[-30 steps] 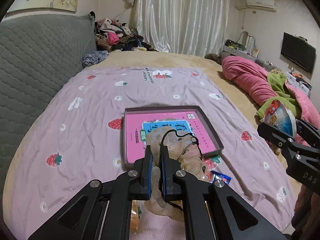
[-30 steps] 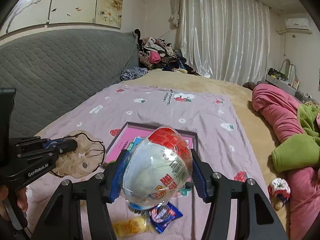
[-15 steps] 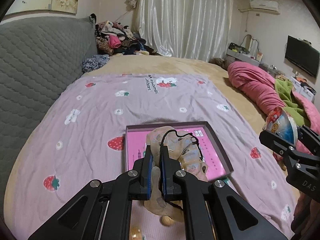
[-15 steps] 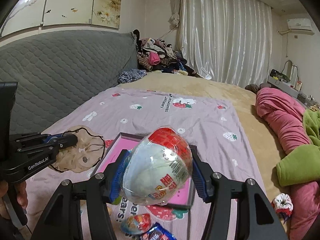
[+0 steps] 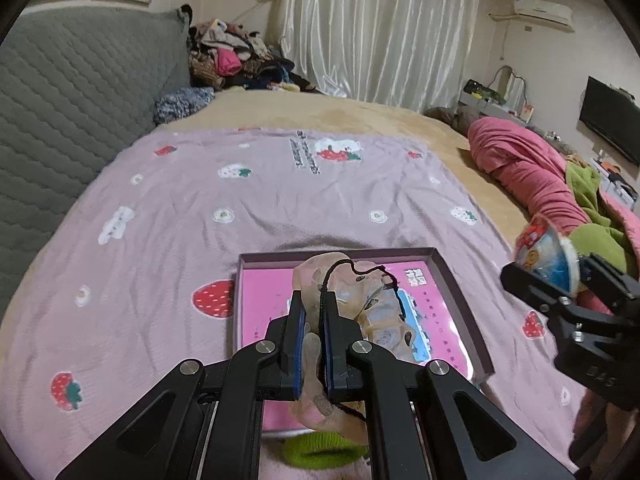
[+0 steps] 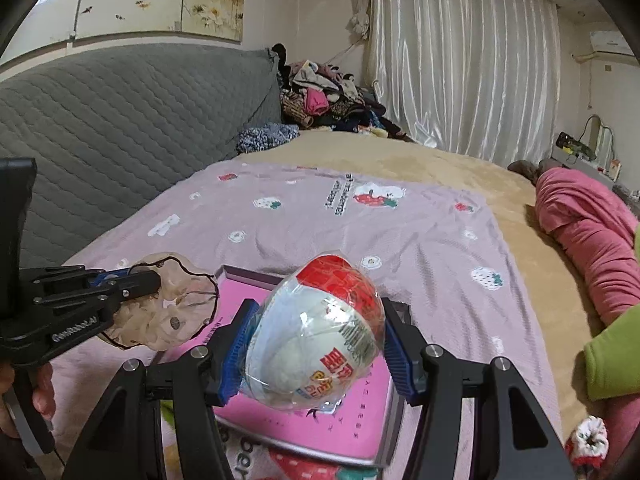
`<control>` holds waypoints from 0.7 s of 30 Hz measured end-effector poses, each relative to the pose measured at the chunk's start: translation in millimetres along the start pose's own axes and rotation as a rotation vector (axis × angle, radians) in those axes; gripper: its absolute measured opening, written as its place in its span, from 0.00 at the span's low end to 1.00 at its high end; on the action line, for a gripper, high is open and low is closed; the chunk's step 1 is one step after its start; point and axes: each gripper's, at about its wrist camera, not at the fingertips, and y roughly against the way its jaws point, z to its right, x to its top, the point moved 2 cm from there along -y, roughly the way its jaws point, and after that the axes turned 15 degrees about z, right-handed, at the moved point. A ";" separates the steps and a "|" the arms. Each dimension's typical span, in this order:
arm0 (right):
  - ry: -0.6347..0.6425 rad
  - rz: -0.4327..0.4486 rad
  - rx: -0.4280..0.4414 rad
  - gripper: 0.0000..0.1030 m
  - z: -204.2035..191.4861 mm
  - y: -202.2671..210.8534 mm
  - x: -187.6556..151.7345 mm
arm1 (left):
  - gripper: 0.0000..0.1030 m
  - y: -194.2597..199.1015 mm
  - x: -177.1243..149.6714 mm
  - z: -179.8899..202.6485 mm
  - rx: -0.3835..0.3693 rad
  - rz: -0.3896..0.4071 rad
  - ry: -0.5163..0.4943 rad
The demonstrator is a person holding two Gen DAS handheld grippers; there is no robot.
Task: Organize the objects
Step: 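Lift and carry the sponge and the egg over the pink tray with both tools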
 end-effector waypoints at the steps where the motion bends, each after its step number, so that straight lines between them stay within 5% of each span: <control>1: -0.002 -0.004 0.001 0.57 2.5 -6.8 -2.8 | 0.08 -7.1 -0.5 -0.7 0.004 -0.003 0.000; 21: 0.020 -0.147 -0.014 0.57 38.9 -140.1 -75.0 | 0.08 -124.2 -26.2 -24.7 0.096 -0.105 -0.015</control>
